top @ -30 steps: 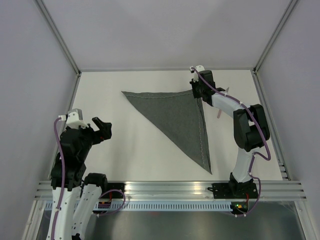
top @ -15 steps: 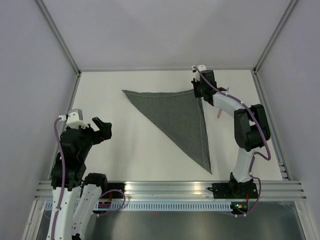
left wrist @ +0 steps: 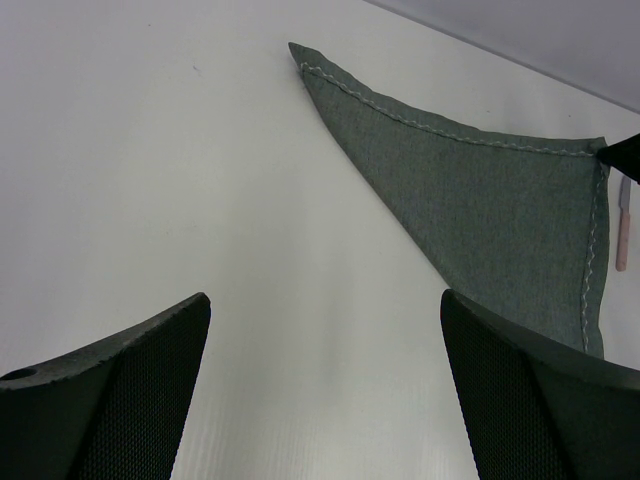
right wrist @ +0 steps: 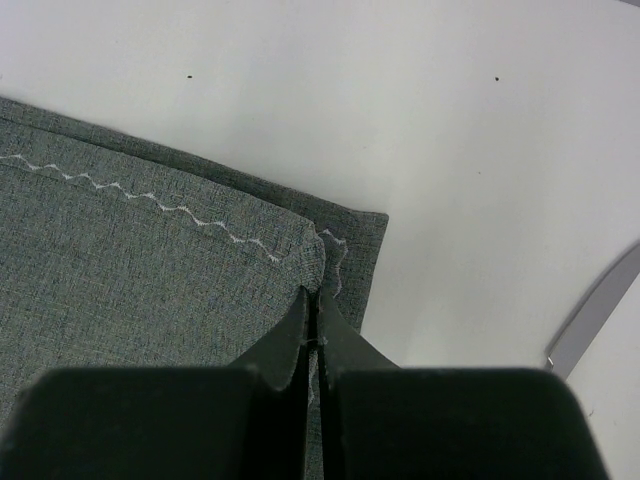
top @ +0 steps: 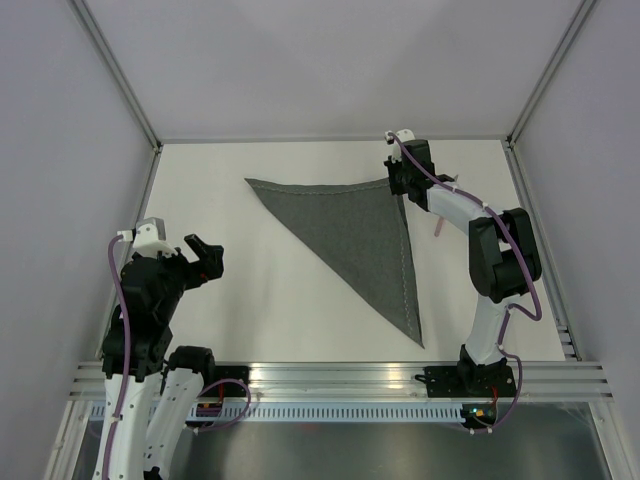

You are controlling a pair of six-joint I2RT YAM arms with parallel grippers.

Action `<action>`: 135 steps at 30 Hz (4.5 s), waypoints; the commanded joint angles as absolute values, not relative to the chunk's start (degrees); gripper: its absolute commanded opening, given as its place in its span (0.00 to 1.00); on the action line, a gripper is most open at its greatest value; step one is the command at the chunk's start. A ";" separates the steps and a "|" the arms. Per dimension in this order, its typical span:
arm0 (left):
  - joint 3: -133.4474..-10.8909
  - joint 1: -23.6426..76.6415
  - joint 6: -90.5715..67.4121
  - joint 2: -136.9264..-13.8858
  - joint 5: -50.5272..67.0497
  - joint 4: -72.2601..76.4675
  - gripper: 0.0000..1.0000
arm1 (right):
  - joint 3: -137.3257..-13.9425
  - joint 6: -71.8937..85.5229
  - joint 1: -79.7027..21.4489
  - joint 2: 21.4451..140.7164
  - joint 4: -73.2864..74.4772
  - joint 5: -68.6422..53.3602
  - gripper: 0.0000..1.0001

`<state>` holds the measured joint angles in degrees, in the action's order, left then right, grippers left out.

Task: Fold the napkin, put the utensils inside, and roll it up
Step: Fold the napkin, then grab a utensil with the right arm

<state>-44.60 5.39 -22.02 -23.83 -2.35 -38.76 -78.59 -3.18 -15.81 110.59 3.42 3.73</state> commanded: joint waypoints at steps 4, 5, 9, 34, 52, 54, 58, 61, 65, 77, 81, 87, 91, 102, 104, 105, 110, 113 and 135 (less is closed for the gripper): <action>-44.47 5.54 -20.48 -23.64 -0.44 -37.09 1.00 | -81.56 -2.46 -15.38 110.66 1.14 4.13 0.00; -44.47 5.54 -20.48 -23.64 -0.44 -37.09 1.00 | -81.74 -2.46 -15.38 110.92 1.23 4.04 0.00; -44.38 5.54 -20.48 -23.64 -0.53 -37.00 1.00 | -82.09 -2.46 -15.38 111.27 1.23 4.22 0.00; -44.38 5.54 -20.39 -23.38 -0.53 -37.00 1.00 | -82.62 -3.52 -15.38 114.52 1.32 6.06 0.01; -44.38 5.62 -20.39 -23.38 -0.70 -37.00 1.00 | -86.83 -1.94 -14.16 117.25 4.92 9.41 0.65; -44.38 5.62 -20.39 -23.38 -0.70 -37.00 1.00 | -88.33 -0.97 -13.71 116.63 7.11 10.02 0.65; -44.38 5.62 -20.21 -23.12 -0.35 -37.00 1.00 | -87.54 3.50 -10.91 113.57 11.50 11.51 0.64; -44.47 5.62 -20.13 -22.85 -0.26 -37.00 1.00 | -84.47 4.92 -8.19 111.54 13.97 11.51 0.61; -44.47 5.62 -20.04 -22.85 1.04 -36.91 1.00 | -80.43 6.24 -4.75 109.78 16.52 10.72 0.58; -44.30 5.80 -19.86 -21.71 1.32 -36.83 1.00 | -78.49 8.70 -1.32 112.32 20.57 11.16 0.57; -44.30 5.98 -19.86 -21.62 1.32 -36.65 1.00 | -78.05 8.96 -0.44 113.11 20.65 10.37 0.56; -44.30 5.98 -19.86 -21.45 1.32 -36.74 1.00 | -77.34 8.88 2.02 115.05 20.92 7.65 0.53; -44.30 6.06 -19.86 -21.36 1.23 -36.65 1.00 | -77.61 8.35 2.28 116.45 20.83 6.68 0.52; -44.21 6.06 -19.86 -21.45 1.14 -36.65 1.00 | -77.26 7.03 2.28 118.04 21.62 5.98 0.45; -44.21 6.06 -19.86 -21.53 1.23 -36.65 1.00 | -76.21 6.25 2.28 117.77 21.80 5.89 0.44; -44.21 6.06 -19.86 -21.53 1.14 -36.74 1.00 | -75.85 6.07 2.20 117.60 21.88 5.63 0.44; -44.21 6.06 -19.86 -21.53 1.23 -36.65 1.00 | -73.66 4.66 2.28 117.16 22.06 5.01 0.39; -44.21 6.06 -19.86 -21.71 1.23 -36.65 1.00 | -73.65 4.75 2.46 117.77 22.50 3.52 0.27; -44.21 6.15 -19.86 -21.97 1.05 -36.65 1.00 | -75.76 -0.95 4.31 110.31 26.19 -8.61 0.00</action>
